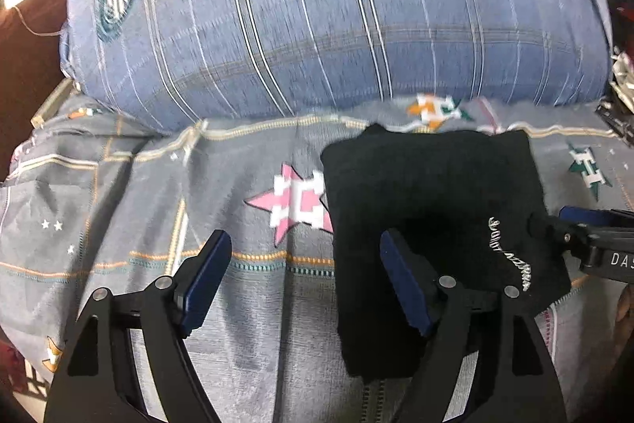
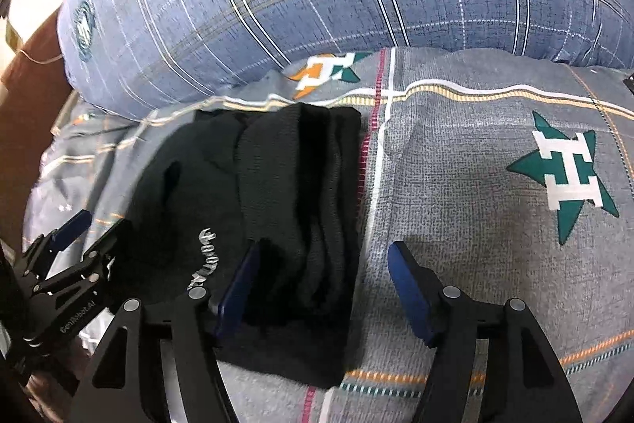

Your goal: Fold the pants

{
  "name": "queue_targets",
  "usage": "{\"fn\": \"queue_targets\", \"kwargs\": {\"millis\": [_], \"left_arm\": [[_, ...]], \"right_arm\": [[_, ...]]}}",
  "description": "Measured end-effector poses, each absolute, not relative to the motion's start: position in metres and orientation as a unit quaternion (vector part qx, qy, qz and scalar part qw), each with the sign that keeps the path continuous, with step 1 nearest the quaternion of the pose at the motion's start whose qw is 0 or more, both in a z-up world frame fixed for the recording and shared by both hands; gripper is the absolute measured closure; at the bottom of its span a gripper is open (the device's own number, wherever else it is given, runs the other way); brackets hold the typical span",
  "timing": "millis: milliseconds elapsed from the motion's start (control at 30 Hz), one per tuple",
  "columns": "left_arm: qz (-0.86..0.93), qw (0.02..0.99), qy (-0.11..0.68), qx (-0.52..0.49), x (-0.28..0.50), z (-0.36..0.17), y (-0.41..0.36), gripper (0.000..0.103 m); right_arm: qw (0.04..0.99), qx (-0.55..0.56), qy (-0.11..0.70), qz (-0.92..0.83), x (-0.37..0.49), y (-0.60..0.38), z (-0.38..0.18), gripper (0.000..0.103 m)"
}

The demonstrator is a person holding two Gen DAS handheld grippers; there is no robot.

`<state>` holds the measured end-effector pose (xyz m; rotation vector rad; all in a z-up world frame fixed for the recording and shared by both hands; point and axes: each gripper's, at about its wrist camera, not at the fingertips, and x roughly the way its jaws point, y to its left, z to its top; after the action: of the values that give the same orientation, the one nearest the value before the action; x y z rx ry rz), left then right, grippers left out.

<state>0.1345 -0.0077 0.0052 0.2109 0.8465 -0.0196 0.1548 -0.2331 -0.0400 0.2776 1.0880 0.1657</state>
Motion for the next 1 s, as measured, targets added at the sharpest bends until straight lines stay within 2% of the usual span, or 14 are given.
{"fn": "queue_targets", "kwargs": {"millis": [233, 500, 667, 833, 1000], "left_arm": [[0.007, 0.882, 0.455, 0.119, 0.143, -0.03, -0.012, 0.021], [0.007, 0.893, 0.445, 0.075, 0.134, -0.009, -0.007, 0.021], [0.004, 0.906, 0.419, 0.058, 0.11, 0.013, -0.001, 0.021], [-0.009, 0.922, 0.385, -0.032, 0.057, 0.027, 0.03, 0.021], [-0.016, 0.923, 0.385, 0.002, 0.026, 0.031, 0.035, 0.02]], "right_arm": [[0.832, 0.093, 0.543, 0.067, 0.155, -0.215, -0.055, 0.034], [0.841, 0.103, 0.526, 0.071, 0.146, -0.218, -0.045, 0.033], [0.855, 0.101, 0.502, 0.08, 0.122, -0.21, -0.019, 0.031], [0.872, 0.113, 0.47, 0.081, 0.074, -0.207, 0.004, 0.025], [0.885, 0.115, 0.446, 0.073, 0.032, -0.2, 0.016, 0.023]]}}
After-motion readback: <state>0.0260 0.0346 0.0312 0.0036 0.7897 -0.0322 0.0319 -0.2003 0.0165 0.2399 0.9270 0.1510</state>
